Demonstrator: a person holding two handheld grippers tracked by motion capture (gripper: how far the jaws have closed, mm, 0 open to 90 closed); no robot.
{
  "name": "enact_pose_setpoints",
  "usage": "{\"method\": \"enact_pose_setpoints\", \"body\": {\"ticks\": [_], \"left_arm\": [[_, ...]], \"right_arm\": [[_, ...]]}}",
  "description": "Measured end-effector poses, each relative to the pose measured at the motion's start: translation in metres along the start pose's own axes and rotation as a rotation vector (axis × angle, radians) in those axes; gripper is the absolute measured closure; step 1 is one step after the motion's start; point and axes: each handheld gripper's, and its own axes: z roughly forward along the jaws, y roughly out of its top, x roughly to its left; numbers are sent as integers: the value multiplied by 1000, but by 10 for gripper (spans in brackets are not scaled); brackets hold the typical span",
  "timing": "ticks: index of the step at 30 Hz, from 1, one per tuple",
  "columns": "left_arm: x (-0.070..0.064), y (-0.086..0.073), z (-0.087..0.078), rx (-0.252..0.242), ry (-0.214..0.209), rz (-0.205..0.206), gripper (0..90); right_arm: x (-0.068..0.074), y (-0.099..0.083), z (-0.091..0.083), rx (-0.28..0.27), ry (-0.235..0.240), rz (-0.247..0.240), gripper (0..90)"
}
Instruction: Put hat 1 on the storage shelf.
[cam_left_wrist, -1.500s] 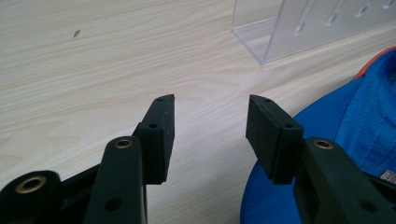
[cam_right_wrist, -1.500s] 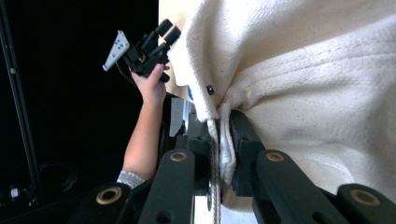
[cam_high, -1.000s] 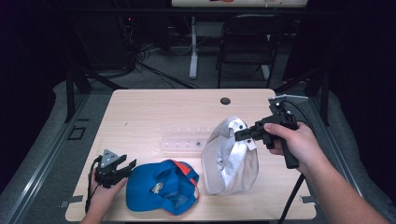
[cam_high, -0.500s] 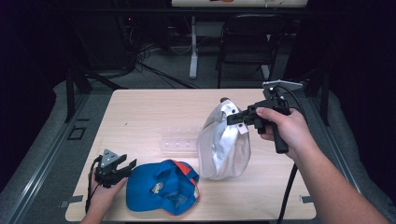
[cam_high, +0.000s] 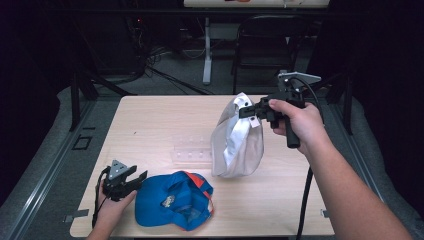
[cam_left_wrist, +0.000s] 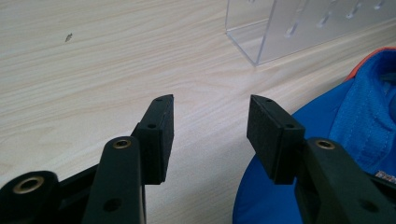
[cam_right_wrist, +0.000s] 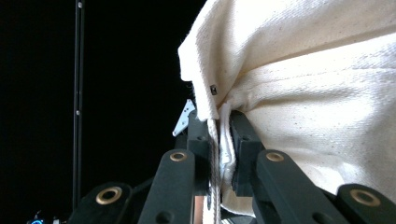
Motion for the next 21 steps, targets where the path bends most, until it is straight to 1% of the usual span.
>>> {"method": "enact_pose_setpoints", "body": {"ticks": [2, 3, 4, 5, 6, 7, 11, 15, 16, 17, 18, 19, 21], "left_arm": [[0, 0, 0, 10, 3, 1, 517], [-1, 0, 1, -3, 4, -2, 517], [-1, 0, 1, -3, 4, -2, 516], [-1, 0, 1, -7, 0, -3, 514], [-1, 0, 1, -7, 0, -3, 513], [-1, 0, 1, -4, 0, 3, 510], [-1, 0, 1, -6, -5, 4, 507], [-3, 0, 2, -7, -5, 6, 503], [-3, 0, 2, -7, -5, 7, 502], [-2, 0, 2, -5, -6, 12, 501], [-2, 1, 2, 3, -7, 12, 501], [-2, 0, 2, 2, -7, 11, 500], [-2, 1, 2, 1, -7, 10, 499]], "right_arm": [[1, 4, 2, -5, 2, 0, 814], [3, 7, 4, -9, 4, -1, 813], [3, 7, 4, -9, 4, -1, 813], [5, 11, 6, -9, -2, -5, 813], [5, 11, 6, -9, -2, -5, 813], [8, 15, 10, -19, -2, -3, 813], [11, 20, 14, -17, -8, -8, 813], [16, 28, 23, -26, -13, -2, 813], [17, 31, 26, -28, -11, -1, 813], [19, 34, 31, -31, -19, 1, 813], [19, 34, 31, -31, -19, 1, 813], [20, 38, 37, -33, -21, 3, 813], [20, 39, 39, -32, -23, 4, 813]]}}
